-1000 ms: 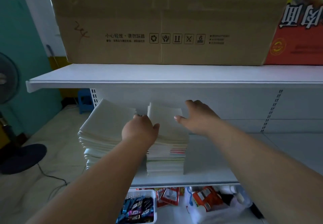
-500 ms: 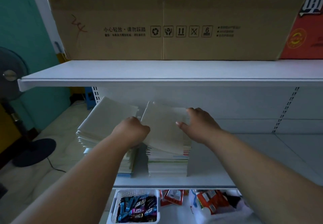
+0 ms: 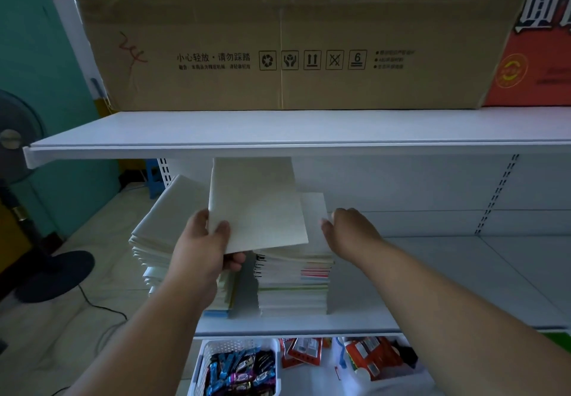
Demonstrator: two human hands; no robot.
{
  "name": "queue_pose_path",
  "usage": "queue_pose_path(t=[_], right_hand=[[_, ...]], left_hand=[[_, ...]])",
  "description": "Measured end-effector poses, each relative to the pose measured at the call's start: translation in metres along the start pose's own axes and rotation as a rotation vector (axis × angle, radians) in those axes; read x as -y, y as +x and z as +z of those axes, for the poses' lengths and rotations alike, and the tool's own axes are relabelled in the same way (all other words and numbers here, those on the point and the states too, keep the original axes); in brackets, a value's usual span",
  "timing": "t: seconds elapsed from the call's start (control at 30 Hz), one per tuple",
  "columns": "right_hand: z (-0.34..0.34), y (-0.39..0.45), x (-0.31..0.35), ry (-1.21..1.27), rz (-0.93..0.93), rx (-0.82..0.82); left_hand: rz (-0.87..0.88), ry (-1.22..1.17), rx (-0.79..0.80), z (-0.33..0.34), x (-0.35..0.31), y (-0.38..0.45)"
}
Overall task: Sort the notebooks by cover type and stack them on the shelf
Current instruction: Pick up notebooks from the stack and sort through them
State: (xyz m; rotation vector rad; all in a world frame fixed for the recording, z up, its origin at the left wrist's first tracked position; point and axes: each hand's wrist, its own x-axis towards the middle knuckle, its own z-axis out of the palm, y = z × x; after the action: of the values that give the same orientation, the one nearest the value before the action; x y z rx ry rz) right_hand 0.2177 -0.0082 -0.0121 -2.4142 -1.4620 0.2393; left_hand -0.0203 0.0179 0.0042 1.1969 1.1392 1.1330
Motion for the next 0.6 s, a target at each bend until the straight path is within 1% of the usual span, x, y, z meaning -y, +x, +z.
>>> queue_pose_path(t=[0.1,0.17,0.27,0.33,0.4,0.5,0.53,0.6], right_hand=[[0.003,0.004,0.012,-0.051,0.07,0.096],[0.002,0.005,0.016,-0.056,0.095,0.13],[-0.005,0.004,0.01,-0.061,0.129,0.078],[-0.009,0.003,0.003,-0.012,0.155,0.018],[-0.013,0.0,-0.005,0.176,0.209,-0.041],[-0.019,-0.014,-0.016,0.73,0.261,-0.093],[-0.021,-0.021,-0.02,0.885,0.262,-0.101],[-0.025,-0.039,-0.025,1.115,0.263,-0.162]], left_hand=[[-0.04,-0.044,0.023,-0.002,0.007,-0.007],[-0.057,-0.083,0.029,-0.003,0.009,-0.008],[-0.065,-0.114,0.024,-0.011,0.009,-0.008],[-0.042,-0.088,0.018,-0.016,0.009,-0.009],[-0.024,-0.049,0.019,-0.02,0.007,-0.011],[-0.018,0.003,0.012,-0.027,0.002,-0.015],[-0.009,0.033,0.0,-0.03,0.0,-0.016],[0.021,0.109,-0.028,-0.035,-0.005,-0.02]])
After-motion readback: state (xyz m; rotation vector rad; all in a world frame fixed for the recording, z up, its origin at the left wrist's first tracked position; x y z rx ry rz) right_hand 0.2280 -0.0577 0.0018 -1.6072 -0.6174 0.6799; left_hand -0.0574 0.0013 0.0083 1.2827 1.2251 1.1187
